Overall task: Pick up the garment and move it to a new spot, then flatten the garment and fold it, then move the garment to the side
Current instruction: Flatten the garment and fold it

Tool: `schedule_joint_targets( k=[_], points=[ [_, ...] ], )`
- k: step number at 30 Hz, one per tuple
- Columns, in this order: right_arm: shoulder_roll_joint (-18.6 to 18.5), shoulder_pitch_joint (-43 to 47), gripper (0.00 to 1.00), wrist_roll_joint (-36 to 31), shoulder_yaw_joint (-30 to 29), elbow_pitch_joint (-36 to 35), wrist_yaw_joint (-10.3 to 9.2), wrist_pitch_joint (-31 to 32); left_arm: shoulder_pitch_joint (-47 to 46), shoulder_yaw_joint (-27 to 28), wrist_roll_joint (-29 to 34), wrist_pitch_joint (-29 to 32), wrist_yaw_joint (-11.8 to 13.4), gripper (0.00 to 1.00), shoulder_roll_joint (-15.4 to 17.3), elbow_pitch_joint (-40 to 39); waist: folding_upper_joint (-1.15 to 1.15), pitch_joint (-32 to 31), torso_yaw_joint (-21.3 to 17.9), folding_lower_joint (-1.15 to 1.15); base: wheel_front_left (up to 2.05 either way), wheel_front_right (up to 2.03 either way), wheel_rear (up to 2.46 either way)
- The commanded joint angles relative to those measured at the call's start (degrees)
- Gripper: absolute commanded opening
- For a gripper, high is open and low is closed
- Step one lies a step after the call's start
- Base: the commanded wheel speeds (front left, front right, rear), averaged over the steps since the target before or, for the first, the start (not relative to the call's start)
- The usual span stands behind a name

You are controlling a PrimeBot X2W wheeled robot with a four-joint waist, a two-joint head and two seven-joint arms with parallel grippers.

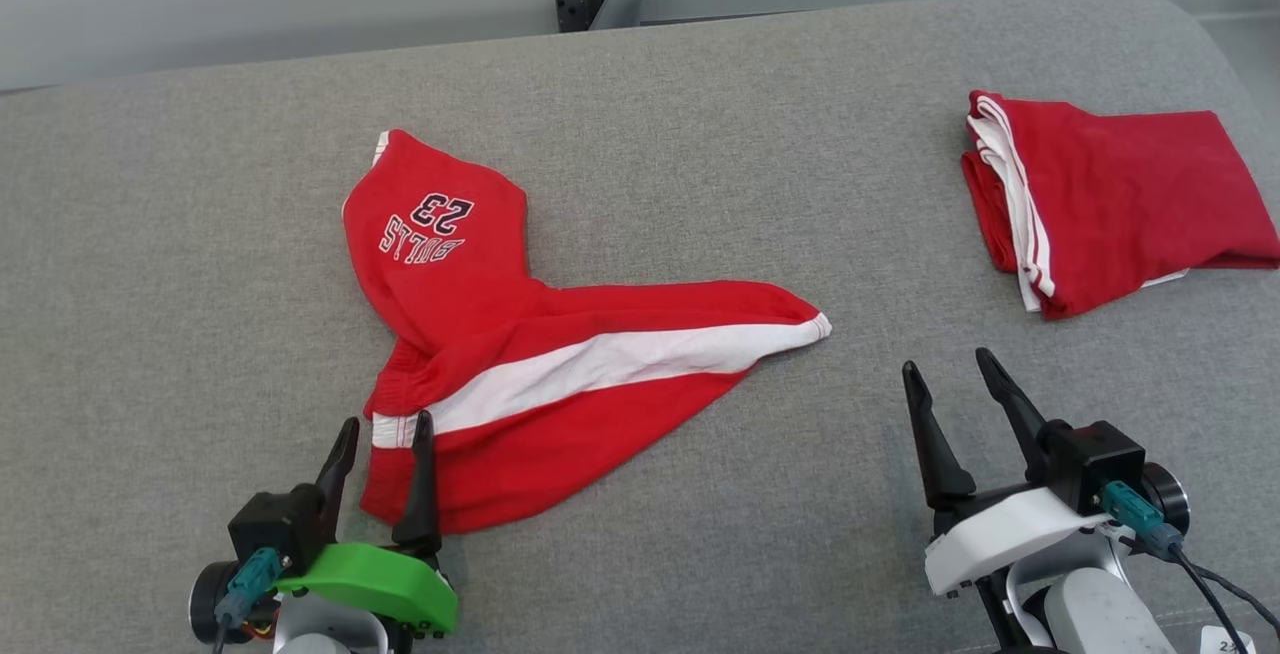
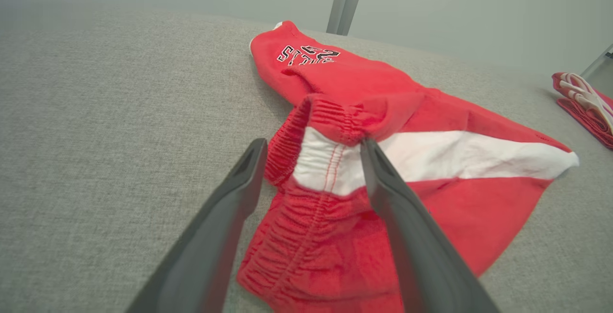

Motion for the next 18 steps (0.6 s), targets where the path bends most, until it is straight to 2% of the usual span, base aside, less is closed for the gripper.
schedule_joint_targets(
  k=[1, 6, 7, 8, 10, 11, 15, 18],
  points=[
    [-0.3, -0.4, 1.0, 0.3, 0.1, 0.1, -0.1, 0.0, -0.8, 0.0, -0.1, 0.0, -0.3, 1.0, 0.2, 0.4, 0.0, 0.5, -0.1, 0.0, 0.0, 0.0, 0.0],
    [-0.2, -0.9, 1.0, 0.5, 0.1, 0.0, -0.1, 0.0, -1.5, -0.2, -0.3, 0.0, -1.1, 1.0, 0.2, 1.1, 0.0, 1.1, 0.2, 0.0, 0.0, 0.0, 0.0],
    [-0.2, -1.0, 1.0, 0.5, 0.2, 0.0, -0.1, 0.0, -1.5, -0.3, -0.4, 0.0, -1.2, 0.96, 0.2, 1.2, 0.0, 1.2, 0.2, 0.0, 0.0, 0.0, 0.0],
    [-0.2, -1.0, 1.0, 0.5, 0.2, 0.0, -0.1, 0.0, -1.5, -0.5, -0.5, 0.0, -1.2, 0.69, 0.2, 1.2, 0.0, 1.2, 0.3, 0.0, 0.0, 0.0, 0.0],
    [-0.2, -1.0, 1.0, 0.5, 0.2, 0.0, -0.1, 0.0, -1.6, -0.5, -0.6, 0.0, -1.4, 0.25, 0.2, 1.2, 0.0, 1.3, 0.4, 0.0, 0.0, 0.0, 0.0],
    [-0.2, -1.1, 1.0, 0.6, 0.1, 0.1, -0.1, 0.0, -1.7, -0.5, -0.6, 0.0, -1.6, 0.0, 0.2, 1.2, 0.0, 1.4, 0.6, 0.0, 0.0, 0.0, 0.0],
    [-0.2, -1.2, 1.0, 0.8, 0.4, 0.5, -0.1, 0.0, -1.7, 0.2, -0.7, 0.0, -1.7, 0.0, 0.2, 0.0, 0.0, 1.9, 1.3, 0.0, 0.0, 0.0, 0.0],
    [-0.3, -1.8, 1.0, 1.4, 1.1, 1.4, -0.1, 0.0, -1.8, 1.4, 0.0, 0.0, -0.4, 0.0, 0.2, -1.0, 0.0, 2.6, 2.2, 0.0, 0.0, 0.0, 0.0]
  ],
)
